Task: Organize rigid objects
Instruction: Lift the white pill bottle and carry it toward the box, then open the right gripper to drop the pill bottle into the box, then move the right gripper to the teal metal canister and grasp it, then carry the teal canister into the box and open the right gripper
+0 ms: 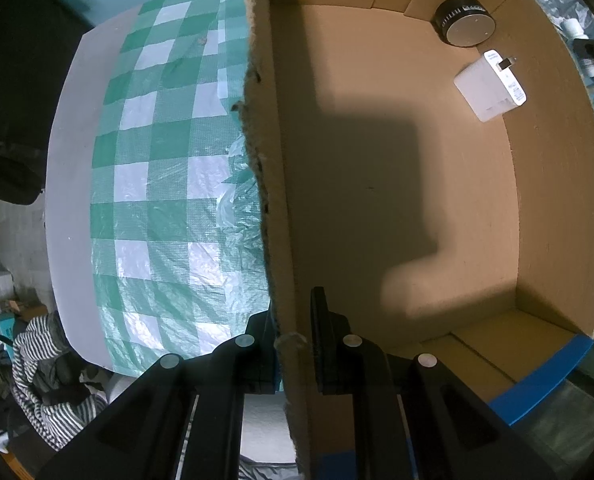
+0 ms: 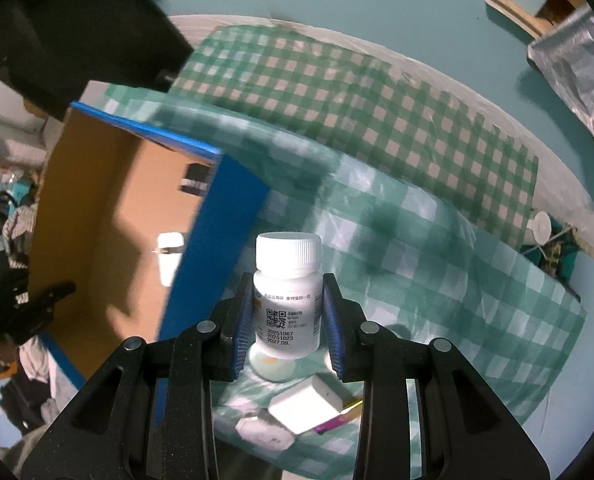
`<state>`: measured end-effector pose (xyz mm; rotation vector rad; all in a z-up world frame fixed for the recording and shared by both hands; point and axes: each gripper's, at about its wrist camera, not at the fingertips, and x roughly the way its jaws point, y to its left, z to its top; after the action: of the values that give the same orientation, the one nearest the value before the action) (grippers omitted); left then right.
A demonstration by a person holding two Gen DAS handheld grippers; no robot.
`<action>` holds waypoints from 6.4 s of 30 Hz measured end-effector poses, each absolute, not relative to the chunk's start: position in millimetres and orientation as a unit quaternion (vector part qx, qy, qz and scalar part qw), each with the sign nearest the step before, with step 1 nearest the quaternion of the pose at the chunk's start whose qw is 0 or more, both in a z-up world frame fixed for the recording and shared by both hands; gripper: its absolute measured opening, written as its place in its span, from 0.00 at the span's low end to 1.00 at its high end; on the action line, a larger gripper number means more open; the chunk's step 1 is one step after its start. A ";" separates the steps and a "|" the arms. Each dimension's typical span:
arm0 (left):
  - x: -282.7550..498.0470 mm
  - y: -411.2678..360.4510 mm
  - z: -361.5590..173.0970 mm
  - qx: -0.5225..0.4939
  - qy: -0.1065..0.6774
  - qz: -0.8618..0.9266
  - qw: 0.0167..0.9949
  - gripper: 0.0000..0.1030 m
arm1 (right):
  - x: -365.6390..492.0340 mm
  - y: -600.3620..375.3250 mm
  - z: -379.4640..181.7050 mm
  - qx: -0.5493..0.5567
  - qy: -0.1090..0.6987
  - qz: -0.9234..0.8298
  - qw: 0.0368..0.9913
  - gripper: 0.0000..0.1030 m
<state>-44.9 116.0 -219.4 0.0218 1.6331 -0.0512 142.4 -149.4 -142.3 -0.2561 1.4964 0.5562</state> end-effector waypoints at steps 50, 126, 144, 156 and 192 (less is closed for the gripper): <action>-47.3 123.9 -226.1 0.006 0.730 -0.016 0.683 0.11 | 117.2 -51.6 -135.4 -0.228 0.635 0.331 0.659 0.42; -44.6 122.0 -230.5 0.008 0.736 -0.017 0.677 0.12 | 71.3 -153.6 -224.7 -0.204 0.657 0.255 0.680 0.45; -43.6 122.4 -231.0 0.009 0.735 -0.018 0.678 0.12 | 69.3 -152.8 -191.5 -0.207 0.658 0.267 0.673 0.43; -45.8 116.7 -230.0 0.013 0.734 -0.018 0.678 0.12 | 72.0 -148.3 -154.9 -0.214 0.650 0.271 0.677 0.43; -52.2 118.3 -230.2 0.014 0.730 -0.024 0.683 0.12 | 89.7 -39.0 -120.4 -0.263 0.612 0.339 0.664 0.43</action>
<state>-52.2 118.3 -230.2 0.0306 1.6378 -0.0537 89.7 -39.0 -120.4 -0.5947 1.3836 0.7654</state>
